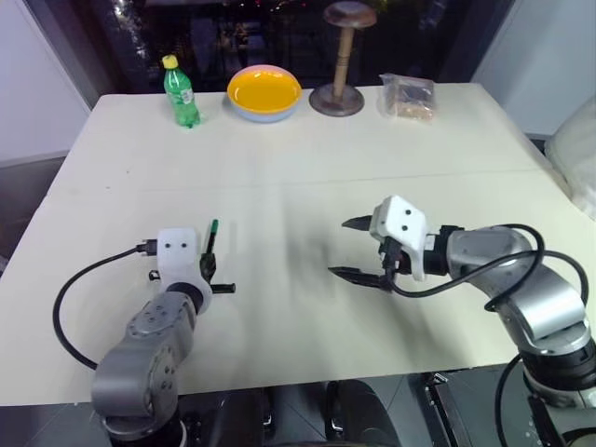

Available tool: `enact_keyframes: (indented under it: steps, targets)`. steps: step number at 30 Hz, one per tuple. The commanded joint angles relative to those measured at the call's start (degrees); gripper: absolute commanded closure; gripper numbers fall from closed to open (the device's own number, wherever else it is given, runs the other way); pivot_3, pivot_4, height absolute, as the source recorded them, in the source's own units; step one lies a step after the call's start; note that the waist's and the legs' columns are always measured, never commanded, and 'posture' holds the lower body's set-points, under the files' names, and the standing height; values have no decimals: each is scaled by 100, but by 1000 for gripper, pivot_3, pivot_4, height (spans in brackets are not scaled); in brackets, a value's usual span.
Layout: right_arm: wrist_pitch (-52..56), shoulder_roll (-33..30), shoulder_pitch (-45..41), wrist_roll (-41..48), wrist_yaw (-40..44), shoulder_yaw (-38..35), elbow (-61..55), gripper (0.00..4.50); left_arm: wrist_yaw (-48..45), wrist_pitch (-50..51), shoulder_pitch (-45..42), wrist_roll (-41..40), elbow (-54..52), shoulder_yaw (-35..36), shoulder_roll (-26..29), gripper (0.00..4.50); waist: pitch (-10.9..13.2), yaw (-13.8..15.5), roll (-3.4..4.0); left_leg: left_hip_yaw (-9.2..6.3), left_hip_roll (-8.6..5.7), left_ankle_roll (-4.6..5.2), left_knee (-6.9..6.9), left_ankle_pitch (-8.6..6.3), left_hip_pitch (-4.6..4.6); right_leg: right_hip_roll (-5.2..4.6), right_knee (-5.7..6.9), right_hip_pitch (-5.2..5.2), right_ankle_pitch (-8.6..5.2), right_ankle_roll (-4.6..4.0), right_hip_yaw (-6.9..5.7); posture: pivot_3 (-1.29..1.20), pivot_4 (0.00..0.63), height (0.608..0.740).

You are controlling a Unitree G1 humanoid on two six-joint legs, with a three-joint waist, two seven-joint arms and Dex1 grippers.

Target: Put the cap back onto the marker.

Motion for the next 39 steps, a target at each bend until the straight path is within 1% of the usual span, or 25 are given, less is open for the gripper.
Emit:
enact_keyframes:
  steps: [1,7,20,22,23,24,25,28,29,35,37,39]
  targets:
    - [-15,-87,-132,128,-24,-35,-143,68,-5,9,-40,0,-168,-25,-45,4500,0,0,0,0,0,0,0,0,0,-1,0,0,0,0,0,0,150,740]
    - [18,-143,-177,220,-85,-8,-164,68,-104,126,5,-59,-67,-141,-54,4500,0,2,0,0,-1,2,0,-1,-1,-4,-3,0,-5,-9,0,0,150,740]
    - [22,-204,-162,313,-243,25,-210,68,-357,264,27,-131,167,-108,14,4500,0,1,0,0,-1,3,0,-2,-3,-9,-4,-1,-10,-18,0,0,150,740]
    - [18,-211,-153,326,-261,28,-220,0,-376,298,35,-131,160,-98,-3,3485,0,0,0,0,-1,3,0,-2,-2,-10,-4,-1,-10,-18,0,0,150,740]
    - [12,-217,-150,329,-271,30,-219,0,-385,300,34,-127,156,-93,-6,3139,0,1,0,0,-1,3,0,-2,-2,-10,-5,-1,-10,-18,0,0,150,740]
    - [9,-218,-149,334,-282,31,-215,0,-398,310,27,-127,159,-74,-18,2699,0,3,0,0,-1,4,0,-3,-3,-10,-5,-1,-10,-18,0,0,150,740]
    - [1,-222,-149,336,-290,34,-210,0,-408,305,19,-124,162,-69,-11,2066,0,4,0,0,-2,4,0,-3,-3,-11,-5,-1,-10,-19,0,0,150,740]
    - [-6,-226,-152,344,-302,38,-203,0,-435,304,4,-129,168,-56,-5,527,0,2,0,0,-2,4,0,-3,-3,-11,-6,-1,-10,-19,0,0,150,740]
    - [-14,-236,-145,345,-296,34,-200,0,-453,300,4,-142,160,-60,-4,75,0,2,0,0,-2,4,0,-3,-3,-12,-6,-1,-10,-19,0,0,150,740]
    - [-66,-359,-204,540,6,-42,-124,0,-600,163,-8,-183,-241,-44,290,75,0,-3,0,0,-1,4,-1,-3,-4,-13,-7,-2,-10,-20,0,0,150,740]
    - [-105,-434,-257,665,196,-94,-41,0,-624,232,-22,-203,-502,95,320,75,0,-4,-1,0,-1,4,-1,-4,-5,-13,-8,-2,-10,-21,0,0,150,740]
    - [-168,-505,-336,772,396,-125,66,0,-704,314,51,-268,-844,166,465,75,1,-8,-2,0,-1,5,-1,-5,-5,-14,-11,-2,-11,-23,1,0,150,740]
